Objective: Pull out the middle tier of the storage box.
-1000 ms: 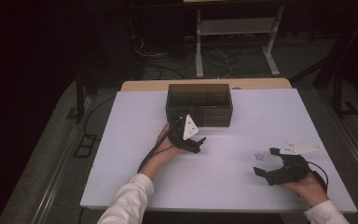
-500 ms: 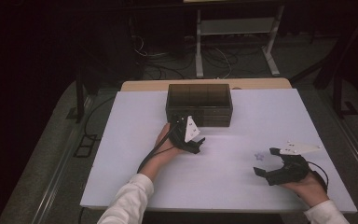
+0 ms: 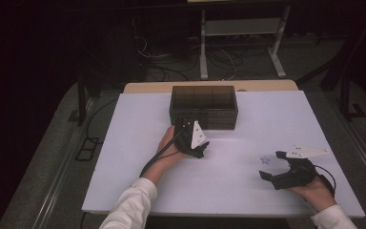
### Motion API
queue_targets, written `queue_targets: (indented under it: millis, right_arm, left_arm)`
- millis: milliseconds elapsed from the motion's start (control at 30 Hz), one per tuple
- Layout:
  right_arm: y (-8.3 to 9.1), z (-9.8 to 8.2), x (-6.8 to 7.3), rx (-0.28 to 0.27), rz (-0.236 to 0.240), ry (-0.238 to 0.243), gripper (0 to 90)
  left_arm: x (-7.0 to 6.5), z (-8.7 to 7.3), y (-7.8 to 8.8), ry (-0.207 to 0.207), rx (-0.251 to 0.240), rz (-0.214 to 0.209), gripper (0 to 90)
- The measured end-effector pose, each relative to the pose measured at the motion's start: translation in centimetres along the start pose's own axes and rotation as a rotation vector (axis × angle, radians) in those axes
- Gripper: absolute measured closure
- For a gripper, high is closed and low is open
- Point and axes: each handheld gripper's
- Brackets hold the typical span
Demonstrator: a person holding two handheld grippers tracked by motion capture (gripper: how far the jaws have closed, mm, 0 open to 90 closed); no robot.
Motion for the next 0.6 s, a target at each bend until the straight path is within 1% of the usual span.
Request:
queue_targets:
  millis: [67, 133, 600]
  right_arm:
    - [0.00, 0.00, 0.00, 0.001, 0.000, 0.000, 0.0]
    - [-0.01, -0.01, 0.01, 0.001, 0.000, 0.001, 0.0]
    - [-0.01, -0.01, 0.03, 0.001, 0.001, 0.003, 0.0]
  left_arm:
    - [-0.10, 0.01, -0.07, -0.007, 0.000, 0.003, 0.0]
    - [-0.17, 0.03, -0.08, -0.027, 0.011, 0.010, 0.0]
    - [-0.70, 0.22, -0.18, -0.115, 0.046, 0.051, 0.0]
Point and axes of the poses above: each handheld gripper's, and its own axes: y roughly backward along the jaws, z roughly out of its top, x roughly to its left, and after that the axes turned 15 degrees about -z, right-handed
